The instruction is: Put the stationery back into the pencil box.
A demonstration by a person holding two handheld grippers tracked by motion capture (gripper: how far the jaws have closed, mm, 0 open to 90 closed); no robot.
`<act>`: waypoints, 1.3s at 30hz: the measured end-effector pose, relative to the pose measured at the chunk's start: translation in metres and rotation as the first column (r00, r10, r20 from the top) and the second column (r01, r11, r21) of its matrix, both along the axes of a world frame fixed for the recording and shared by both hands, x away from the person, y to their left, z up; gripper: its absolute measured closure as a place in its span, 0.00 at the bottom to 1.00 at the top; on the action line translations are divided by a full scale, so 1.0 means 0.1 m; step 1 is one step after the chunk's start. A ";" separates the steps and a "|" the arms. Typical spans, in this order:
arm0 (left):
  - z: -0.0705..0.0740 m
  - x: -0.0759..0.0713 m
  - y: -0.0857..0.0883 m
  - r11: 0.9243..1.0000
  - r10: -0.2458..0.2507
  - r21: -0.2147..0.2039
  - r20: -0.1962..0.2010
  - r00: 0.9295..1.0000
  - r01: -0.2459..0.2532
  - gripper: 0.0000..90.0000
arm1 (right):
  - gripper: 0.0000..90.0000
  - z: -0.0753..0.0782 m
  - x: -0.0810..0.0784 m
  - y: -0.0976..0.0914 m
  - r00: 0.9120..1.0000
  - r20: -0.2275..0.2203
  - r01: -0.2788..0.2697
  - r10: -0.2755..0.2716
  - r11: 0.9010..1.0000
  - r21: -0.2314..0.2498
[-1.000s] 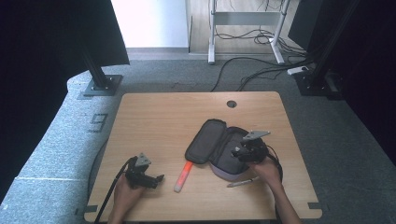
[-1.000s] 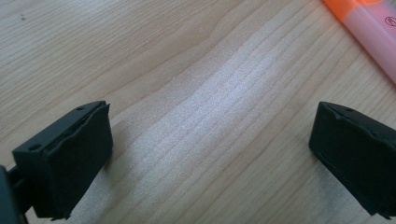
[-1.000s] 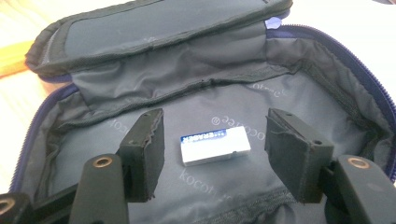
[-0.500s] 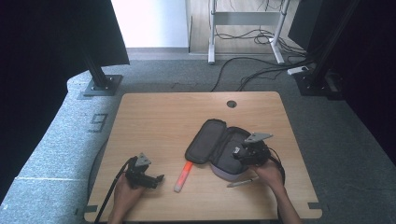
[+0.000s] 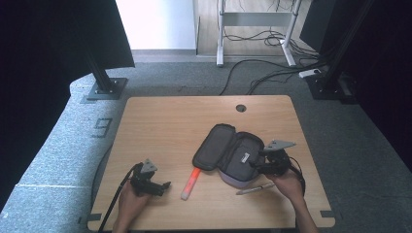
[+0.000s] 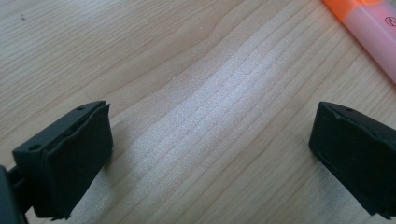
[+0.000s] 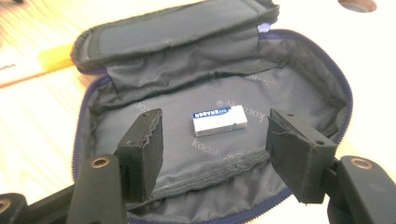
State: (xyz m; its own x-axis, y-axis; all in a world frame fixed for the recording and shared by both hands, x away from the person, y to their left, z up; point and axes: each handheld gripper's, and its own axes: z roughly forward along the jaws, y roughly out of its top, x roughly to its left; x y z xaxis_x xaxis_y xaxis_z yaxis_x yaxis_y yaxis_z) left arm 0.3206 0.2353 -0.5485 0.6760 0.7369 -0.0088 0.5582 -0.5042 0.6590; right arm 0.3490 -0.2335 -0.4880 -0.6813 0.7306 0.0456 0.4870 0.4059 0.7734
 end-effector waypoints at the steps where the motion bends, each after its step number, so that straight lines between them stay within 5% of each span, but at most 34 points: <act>1: 0.00 0.00 0.00 1.000 0.000 0.000 0.000 1.000 0.000 0.00 | 0.40 0.02 -0.01 -0.01 1.000 0.003 0.000 0.000 1.000 0.005; 21: 0.00 0.00 0.00 1.000 0.000 0.000 0.000 1.000 0.000 0.00 | 0.40 0.04 -0.29 -0.07 0.999 0.001 -0.033 0.033 0.999 0.001; 39: 0.00 0.00 0.00 1.000 0.000 0.000 0.000 1.000 0.000 0.00 | 0.42 -0.24 -0.50 -0.34 0.999 -0.026 -0.023 0.024 0.999 0.021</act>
